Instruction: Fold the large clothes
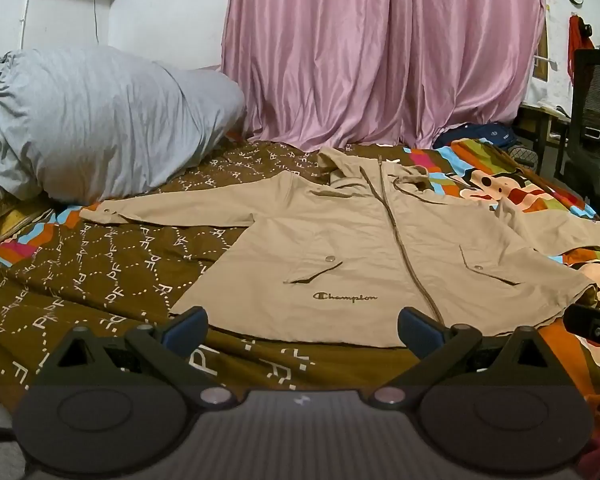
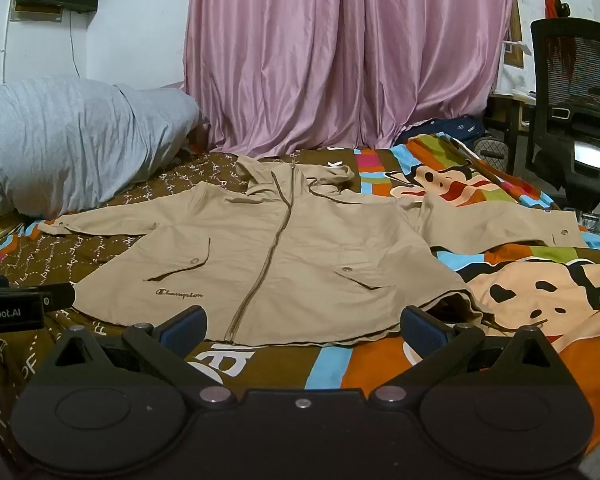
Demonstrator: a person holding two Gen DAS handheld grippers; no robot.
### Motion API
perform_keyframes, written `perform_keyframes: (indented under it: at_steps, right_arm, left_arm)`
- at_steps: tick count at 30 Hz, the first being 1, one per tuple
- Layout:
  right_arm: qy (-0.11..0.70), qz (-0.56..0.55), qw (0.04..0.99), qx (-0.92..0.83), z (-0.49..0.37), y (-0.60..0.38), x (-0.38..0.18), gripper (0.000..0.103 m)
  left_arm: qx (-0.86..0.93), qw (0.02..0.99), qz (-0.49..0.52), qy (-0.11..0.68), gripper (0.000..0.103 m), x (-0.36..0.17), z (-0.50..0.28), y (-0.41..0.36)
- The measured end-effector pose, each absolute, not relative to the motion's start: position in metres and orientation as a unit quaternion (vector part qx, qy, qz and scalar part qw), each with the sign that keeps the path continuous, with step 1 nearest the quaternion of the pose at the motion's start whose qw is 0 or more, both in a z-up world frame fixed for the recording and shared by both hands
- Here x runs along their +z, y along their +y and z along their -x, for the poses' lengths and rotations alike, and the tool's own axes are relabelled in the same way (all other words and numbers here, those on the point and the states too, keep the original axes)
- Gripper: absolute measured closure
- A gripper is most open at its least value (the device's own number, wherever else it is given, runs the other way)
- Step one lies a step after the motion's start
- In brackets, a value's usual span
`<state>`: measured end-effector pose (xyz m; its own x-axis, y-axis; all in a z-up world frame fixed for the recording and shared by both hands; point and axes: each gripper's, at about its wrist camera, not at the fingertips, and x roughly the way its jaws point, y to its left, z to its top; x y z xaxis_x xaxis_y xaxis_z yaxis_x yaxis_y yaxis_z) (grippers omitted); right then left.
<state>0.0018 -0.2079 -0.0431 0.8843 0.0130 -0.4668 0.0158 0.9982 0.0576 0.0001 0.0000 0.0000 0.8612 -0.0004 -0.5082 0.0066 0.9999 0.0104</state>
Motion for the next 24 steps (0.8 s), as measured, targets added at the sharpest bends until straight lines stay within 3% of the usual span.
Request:
perform_keyframes:
  at_steps: [24]
  right_arm:
    - [0.240, -0.031, 0.970, -0.001, -0.0014, -0.2092, -0.0451, 0.001]
  left_arm:
    - [-0.002, 0.964, -0.007, 0.265, 0.000, 0.0000, -0.0001, 0.0000]
